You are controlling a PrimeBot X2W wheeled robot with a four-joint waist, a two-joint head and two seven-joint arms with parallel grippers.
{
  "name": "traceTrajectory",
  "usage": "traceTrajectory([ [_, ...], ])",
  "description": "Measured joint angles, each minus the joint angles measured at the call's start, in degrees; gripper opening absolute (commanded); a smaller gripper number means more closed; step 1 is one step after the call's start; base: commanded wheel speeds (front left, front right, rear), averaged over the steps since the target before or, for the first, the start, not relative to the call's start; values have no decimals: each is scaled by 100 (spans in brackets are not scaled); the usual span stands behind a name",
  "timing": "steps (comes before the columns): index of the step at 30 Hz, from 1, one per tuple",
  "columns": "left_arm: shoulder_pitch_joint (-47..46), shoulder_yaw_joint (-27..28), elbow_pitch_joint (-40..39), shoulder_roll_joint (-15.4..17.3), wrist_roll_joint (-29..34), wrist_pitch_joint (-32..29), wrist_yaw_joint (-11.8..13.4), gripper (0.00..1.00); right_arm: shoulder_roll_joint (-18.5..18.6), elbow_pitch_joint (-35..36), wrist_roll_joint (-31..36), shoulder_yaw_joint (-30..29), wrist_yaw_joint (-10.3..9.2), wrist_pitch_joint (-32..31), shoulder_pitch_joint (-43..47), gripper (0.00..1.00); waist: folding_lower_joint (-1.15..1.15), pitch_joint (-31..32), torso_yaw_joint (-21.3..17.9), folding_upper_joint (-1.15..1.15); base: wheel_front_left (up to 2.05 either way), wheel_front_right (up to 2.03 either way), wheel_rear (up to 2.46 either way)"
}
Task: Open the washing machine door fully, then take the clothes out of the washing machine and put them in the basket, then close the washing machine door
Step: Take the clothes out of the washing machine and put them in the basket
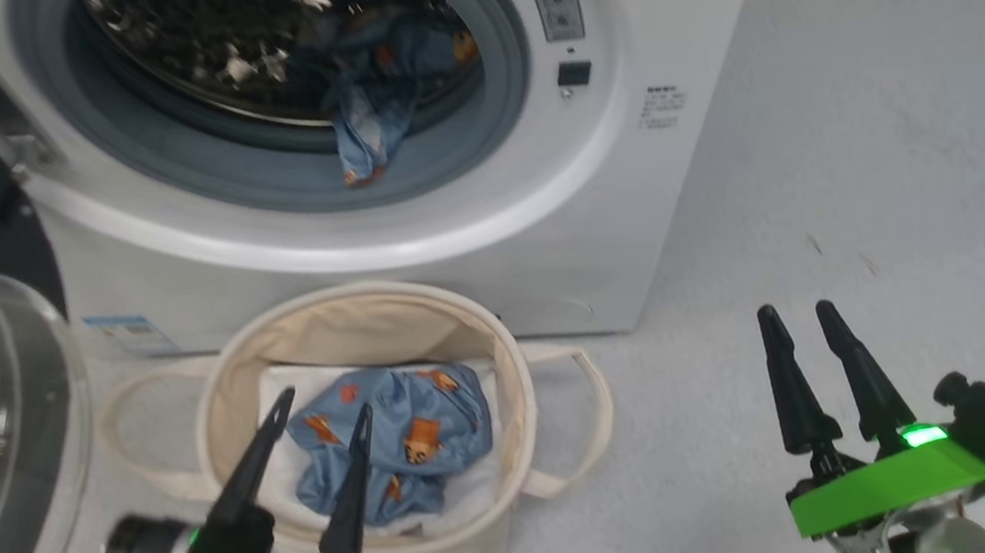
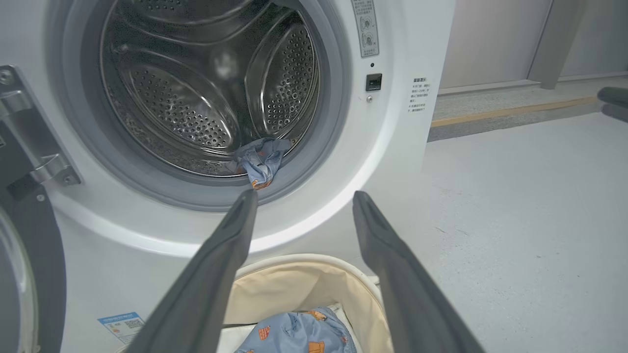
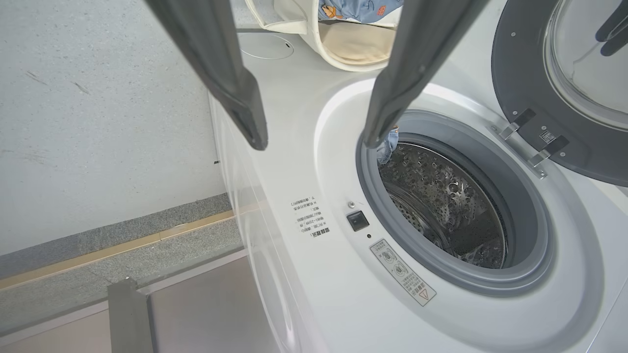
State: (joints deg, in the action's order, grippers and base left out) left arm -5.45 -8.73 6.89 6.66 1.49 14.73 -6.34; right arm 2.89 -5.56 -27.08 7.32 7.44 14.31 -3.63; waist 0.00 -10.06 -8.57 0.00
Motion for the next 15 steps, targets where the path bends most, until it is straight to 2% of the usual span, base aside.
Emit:
traceTrajectory([
  [6,-970,-73,411,459,-125,0,-76,100,0,211,-241,77,0,0,-205,100,0,-586,-184,0,0,0,0],
  [11,-2072,-58,831,884,-524,-4,-81,100,0,361,-421,287,0,0,-482,100,0,-1237,-364,0,0,0,0],
  [15,-2816,-299,1237,1371,-818,-207,-100,100,0,460,-564,492,0,0,-697,100,1,-1759,-543,0,0,0,0],
])
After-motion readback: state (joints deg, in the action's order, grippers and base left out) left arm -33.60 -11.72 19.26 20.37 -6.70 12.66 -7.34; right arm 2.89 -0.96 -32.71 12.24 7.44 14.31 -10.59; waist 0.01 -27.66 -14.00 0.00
